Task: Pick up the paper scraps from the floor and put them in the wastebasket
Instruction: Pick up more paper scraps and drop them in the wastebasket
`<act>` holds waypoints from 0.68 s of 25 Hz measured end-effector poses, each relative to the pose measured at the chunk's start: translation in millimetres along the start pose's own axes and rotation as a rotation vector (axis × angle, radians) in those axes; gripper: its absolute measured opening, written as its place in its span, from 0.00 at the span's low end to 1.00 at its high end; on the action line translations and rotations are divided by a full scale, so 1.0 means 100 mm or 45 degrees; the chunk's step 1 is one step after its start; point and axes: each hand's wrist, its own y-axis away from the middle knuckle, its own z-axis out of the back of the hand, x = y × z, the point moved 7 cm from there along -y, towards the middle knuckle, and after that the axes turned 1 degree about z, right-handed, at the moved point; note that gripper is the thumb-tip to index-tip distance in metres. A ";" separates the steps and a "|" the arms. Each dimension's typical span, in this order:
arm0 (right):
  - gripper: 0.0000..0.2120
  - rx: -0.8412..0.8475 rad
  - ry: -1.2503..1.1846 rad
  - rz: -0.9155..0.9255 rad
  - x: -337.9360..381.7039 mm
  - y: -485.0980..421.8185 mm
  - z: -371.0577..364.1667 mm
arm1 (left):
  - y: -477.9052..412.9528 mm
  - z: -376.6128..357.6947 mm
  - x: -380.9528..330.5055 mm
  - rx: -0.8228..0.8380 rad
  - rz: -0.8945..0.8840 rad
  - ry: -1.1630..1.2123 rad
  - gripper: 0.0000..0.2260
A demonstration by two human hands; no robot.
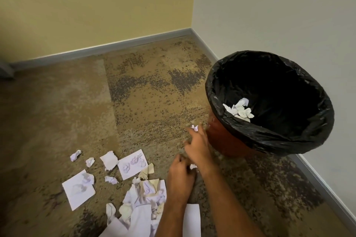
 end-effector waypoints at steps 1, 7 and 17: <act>0.30 0.039 0.101 -0.002 0.00 -0.08 -0.05 | -0.01 0.03 0.06 0.026 0.064 0.106 0.10; 0.21 -0.022 0.255 0.013 0.06 -0.10 -0.05 | -0.01 0.00 0.13 0.228 0.082 0.387 0.15; 0.07 -0.286 -0.215 0.057 0.48 0.14 0.46 | -0.22 0.73 0.03 -0.210 0.568 1.212 0.06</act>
